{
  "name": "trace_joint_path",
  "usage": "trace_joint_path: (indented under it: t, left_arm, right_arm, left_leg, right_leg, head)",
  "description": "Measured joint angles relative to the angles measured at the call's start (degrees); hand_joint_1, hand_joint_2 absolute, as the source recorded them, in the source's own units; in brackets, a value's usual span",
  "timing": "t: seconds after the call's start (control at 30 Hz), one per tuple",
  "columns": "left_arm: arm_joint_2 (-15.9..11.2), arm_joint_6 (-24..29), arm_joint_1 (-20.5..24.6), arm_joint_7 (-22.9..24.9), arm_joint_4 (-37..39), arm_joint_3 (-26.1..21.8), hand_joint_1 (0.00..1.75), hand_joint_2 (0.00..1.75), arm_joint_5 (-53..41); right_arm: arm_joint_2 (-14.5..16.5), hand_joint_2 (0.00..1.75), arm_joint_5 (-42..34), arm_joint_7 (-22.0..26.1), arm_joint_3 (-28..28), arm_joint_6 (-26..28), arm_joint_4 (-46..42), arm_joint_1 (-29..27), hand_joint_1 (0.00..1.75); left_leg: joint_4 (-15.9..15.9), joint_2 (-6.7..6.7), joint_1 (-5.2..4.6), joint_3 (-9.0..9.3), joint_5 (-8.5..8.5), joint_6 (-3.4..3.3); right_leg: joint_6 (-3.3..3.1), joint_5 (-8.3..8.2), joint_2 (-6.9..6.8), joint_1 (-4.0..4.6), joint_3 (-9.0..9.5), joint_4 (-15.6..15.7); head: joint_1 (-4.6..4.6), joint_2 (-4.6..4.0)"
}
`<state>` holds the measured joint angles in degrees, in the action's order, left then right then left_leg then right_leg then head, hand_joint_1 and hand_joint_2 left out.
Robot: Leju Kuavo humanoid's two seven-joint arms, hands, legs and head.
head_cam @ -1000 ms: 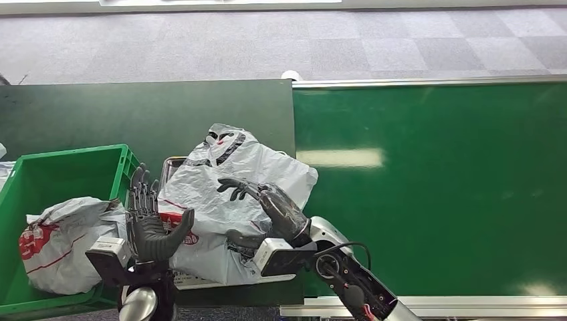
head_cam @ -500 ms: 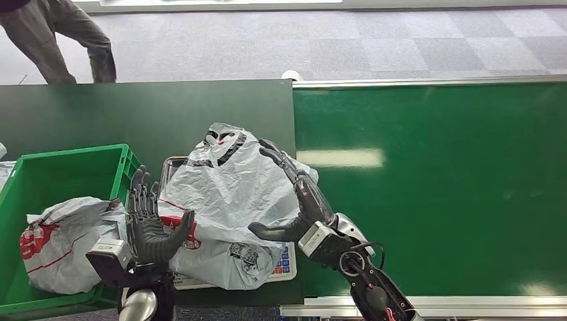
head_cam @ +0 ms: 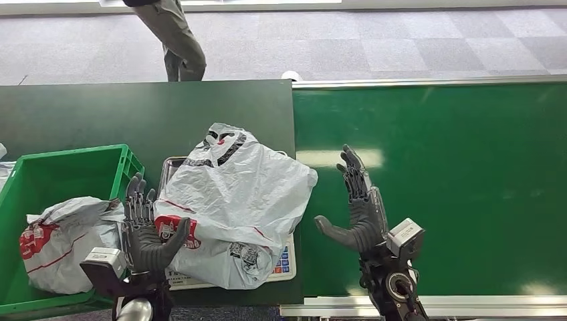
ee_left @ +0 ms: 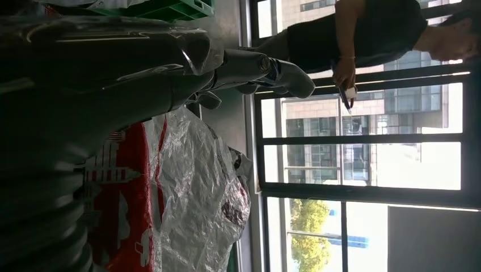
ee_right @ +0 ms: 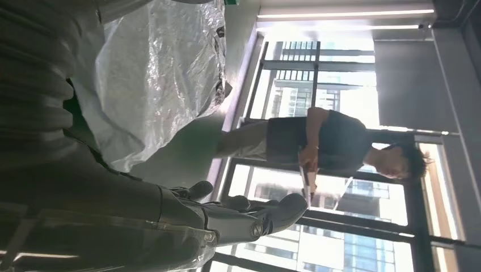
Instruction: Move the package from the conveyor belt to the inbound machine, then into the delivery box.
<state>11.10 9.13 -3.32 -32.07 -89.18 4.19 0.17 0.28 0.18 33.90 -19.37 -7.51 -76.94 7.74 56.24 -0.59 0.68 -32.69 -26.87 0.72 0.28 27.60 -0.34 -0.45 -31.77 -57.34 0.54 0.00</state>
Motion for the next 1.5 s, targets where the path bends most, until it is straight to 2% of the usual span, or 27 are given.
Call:
trace_joint_path:
  t: [0.17,0.6,0.67,0.83,0.93,1.0,1.2,1.5]
  left_arm:
    - [-0.04,-0.33,-0.17,0.03,-0.11,-0.08,0.0,1.75,-1.36]
    - [-0.37,-1.95,0.56,3.08,-0.26,1.02,0.0,1.75,-8.01]
    - [-0.52,-0.64,0.63,3.36,-0.26,1.35,0.0,1.75,-11.75]
    - [-0.97,6.29,1.26,5.87,0.45,3.0,0.0,1.75,-29.87]
    - [-1.28,7.1,1.72,7.74,1.71,4.2,0.0,1.75,-36.07]
    - [-1.51,6.6,1.88,8.74,2.52,4.96,0.0,1.75,-38.38]
    - [-2.83,0.68,2.21,12.25,6.54,8.74,0.0,1.75,-49.6]
    - [-3.82,-0.49,2.75,13.08,9.96,11.3,0.0,1.75,-51.58]
  right_arm:
    - [0.28,1.75,-5.08,-1.21,6.51,-2.66,-0.16,-3.32,0.0]
    - [1.36,1.75,-1.33,-2.65,12.82,-1.74,-2.46,-5.69,0.0]
    - [1.49,1.75,-1.19,-2.76,13.13,-1.78,-2.56,-5.83,0.0]
    - [2.22,1.75,0.17,-3.14,14.06,-2.58,-3.13,-6.82,0.0]
    - [2.54,1.75,0.79,-3.19,14.45,-3.08,-3.29,-7.1,0.0]
    - [2.65,1.75,1.03,-3.21,14.57,-3.31,-3.29,-7.1,0.0]
    - [3.03,1.75,2.43,-3.19,14.93,-4.7,-3.29,-7.26,0.0]
    - [3.38,1.75,2.77,-3.13,15.58,-5.01,-3.29,-7.44,0.0]
  left_leg:
    - [0.0,0.02,0.0,-0.01,0.0,0.0]
    - [0.0,0.0,0.0,0.0,0.0,0.0]
    - [0.0,0.01,0.0,0.0,0.0,0.0]
    - [0.0,0.03,0.0,-0.01,0.0,0.0]
    - [0.0,0.0,0.0,-0.01,0.0,0.0]
    - [0.0,0.0,0.0,0.0,0.0,0.0]
    - [0.0,0.0,0.0,-0.01,0.0,0.0]
    - [0.0,0.01,0.0,0.0,-0.01,0.0]
  right_leg:
    - [0.0,0.0,-0.03,0.0,0.01,0.0]
    - [0.0,0.0,-0.02,0.0,-0.01,0.0]
    - [0.0,0.0,-0.02,0.0,-0.01,0.0]
    - [0.0,0.0,-0.03,0.0,-0.01,0.0]
    - [0.0,0.0,-0.02,0.0,-0.01,0.0]
    - [0.0,0.0,-0.02,0.0,-0.02,0.0]
    - [0.0,0.0,-0.02,-0.01,-0.01,0.0]
    - [0.0,0.0,-0.02,-0.01,-0.01,0.0]
  head:
    - [0.0,0.0]
    - [0.0,0.0]
    - [0.01,0.0]
    - [0.01,0.0]
    - [0.01,0.0]
    - [0.01,0.0]
    - [0.01,0.0]
    - [0.01,0.0]
